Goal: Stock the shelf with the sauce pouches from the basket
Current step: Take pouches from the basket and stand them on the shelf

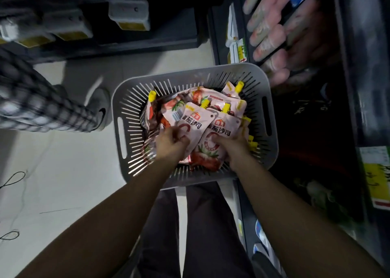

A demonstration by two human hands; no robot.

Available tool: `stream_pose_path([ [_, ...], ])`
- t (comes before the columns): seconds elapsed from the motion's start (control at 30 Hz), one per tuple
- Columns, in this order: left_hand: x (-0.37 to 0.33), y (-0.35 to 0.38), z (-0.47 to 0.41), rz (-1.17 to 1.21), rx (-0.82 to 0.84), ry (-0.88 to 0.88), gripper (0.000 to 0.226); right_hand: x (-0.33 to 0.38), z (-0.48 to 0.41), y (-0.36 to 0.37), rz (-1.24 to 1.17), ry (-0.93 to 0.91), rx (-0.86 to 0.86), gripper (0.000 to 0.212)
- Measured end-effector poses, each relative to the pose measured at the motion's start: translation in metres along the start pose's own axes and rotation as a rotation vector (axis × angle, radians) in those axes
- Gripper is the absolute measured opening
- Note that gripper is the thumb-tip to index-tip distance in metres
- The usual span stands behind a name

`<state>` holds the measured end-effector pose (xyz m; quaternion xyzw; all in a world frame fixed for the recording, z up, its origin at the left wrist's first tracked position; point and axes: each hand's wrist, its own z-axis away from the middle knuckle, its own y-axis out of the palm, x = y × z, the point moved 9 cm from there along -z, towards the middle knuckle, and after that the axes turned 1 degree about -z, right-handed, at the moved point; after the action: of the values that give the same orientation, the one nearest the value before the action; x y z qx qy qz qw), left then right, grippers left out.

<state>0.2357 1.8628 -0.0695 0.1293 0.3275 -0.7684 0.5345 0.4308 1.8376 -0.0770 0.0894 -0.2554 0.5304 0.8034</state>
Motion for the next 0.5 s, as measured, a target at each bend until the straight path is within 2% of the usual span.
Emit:
stream_pose_path([
  [0.03,0.013,-0.006,-0.003,-0.198,-0.026,0.004,0.056,0.0,0.0,0.002,0.07,0.006,-0.013,0.075],
  [0.07,0.021,-0.009,-0.004,-0.294,-0.04,-0.001,0.061,0.0,-0.002,0.002,0.158,0.0,-0.036,0.085],
  [0.1,0.032,-0.013,-0.008,-0.267,-0.039,-0.033,0.062,0.003,-0.001,0.003,0.226,-0.006,-0.047,0.087],
  [0.13,0.035,-0.016,-0.01,-0.166,-0.023,-0.067,0.06,0.003,0.0,0.002,0.243,0.004,-0.054,0.08],
  [0.17,0.035,-0.017,-0.011,-0.101,0.001,-0.082,0.055,0.001,-0.001,0.0,0.198,0.019,-0.053,0.064],
  [0.2,0.035,-0.016,-0.016,-0.066,0.037,-0.1,0.049,0.0,0.0,0.001,0.145,0.036,-0.026,0.046],
  [0.23,0.032,-0.014,-0.019,-0.065,0.086,-0.107,0.044,-0.002,0.0,0.001,0.111,0.048,0.003,0.037],
  [0.33,0.025,-0.005,-0.019,0.061,0.275,-0.185,0.036,-0.008,-0.003,-0.006,0.079,0.059,0.034,0.034],
  [0.4,0.024,0.003,-0.017,0.135,0.388,-0.225,0.046,-0.007,-0.003,-0.012,0.033,0.044,0.052,0.034],
  [0.5,0.019,0.011,-0.012,0.152,0.462,-0.24,0.046,-0.005,-0.002,-0.013,-0.025,0.054,0.145,0.039],
])
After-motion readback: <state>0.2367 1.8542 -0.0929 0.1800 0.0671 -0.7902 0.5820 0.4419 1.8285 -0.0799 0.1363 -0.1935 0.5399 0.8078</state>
